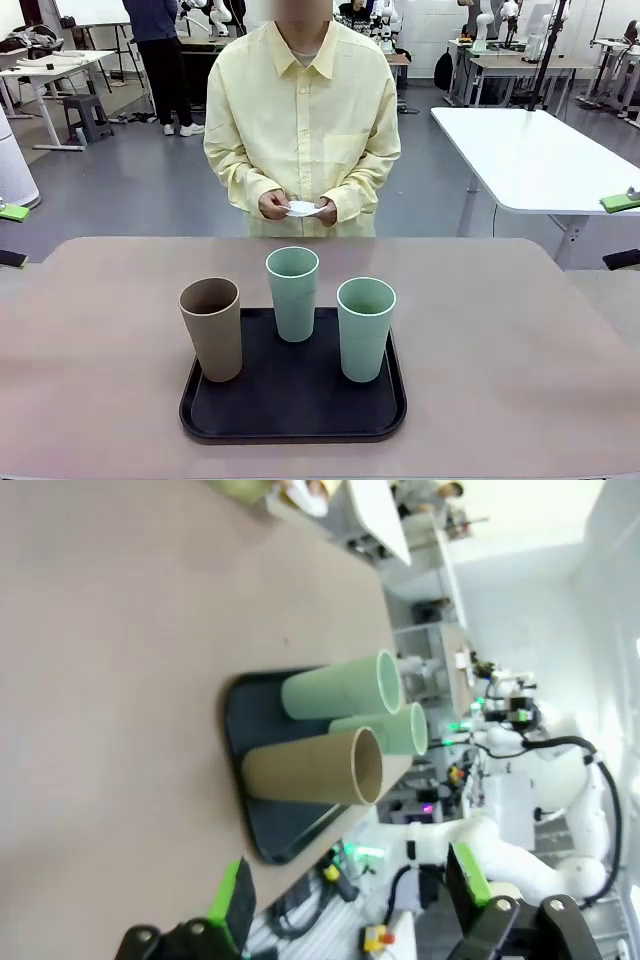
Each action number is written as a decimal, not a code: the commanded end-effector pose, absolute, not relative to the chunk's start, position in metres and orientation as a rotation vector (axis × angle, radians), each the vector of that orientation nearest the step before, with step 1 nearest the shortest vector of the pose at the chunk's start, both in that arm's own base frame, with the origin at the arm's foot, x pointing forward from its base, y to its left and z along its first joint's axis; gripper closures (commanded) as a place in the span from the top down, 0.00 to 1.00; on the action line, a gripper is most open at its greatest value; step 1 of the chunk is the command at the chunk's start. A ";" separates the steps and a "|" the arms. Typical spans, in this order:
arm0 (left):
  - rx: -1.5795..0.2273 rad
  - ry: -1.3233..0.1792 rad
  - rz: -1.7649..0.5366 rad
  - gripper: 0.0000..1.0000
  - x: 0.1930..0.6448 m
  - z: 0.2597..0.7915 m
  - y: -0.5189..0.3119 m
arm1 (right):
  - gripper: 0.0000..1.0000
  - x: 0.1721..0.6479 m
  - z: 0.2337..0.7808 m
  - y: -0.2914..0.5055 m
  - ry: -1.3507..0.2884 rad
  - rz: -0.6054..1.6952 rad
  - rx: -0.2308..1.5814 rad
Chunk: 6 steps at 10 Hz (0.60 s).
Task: Place coasters on the table and set cups on them.
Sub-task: Pick up one Reusable plastic cup and place it on a coaster set by the human.
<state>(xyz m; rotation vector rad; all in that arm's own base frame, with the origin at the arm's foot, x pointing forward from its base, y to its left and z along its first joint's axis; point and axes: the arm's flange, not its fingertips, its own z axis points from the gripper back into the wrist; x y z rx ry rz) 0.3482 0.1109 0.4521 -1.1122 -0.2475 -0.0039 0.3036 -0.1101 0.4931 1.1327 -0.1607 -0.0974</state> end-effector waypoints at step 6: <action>-1.112 -0.247 -0.004 1.00 0.348 0.452 0.111 | 1.00 0.308 0.487 -0.106 -0.148 -0.089 1.149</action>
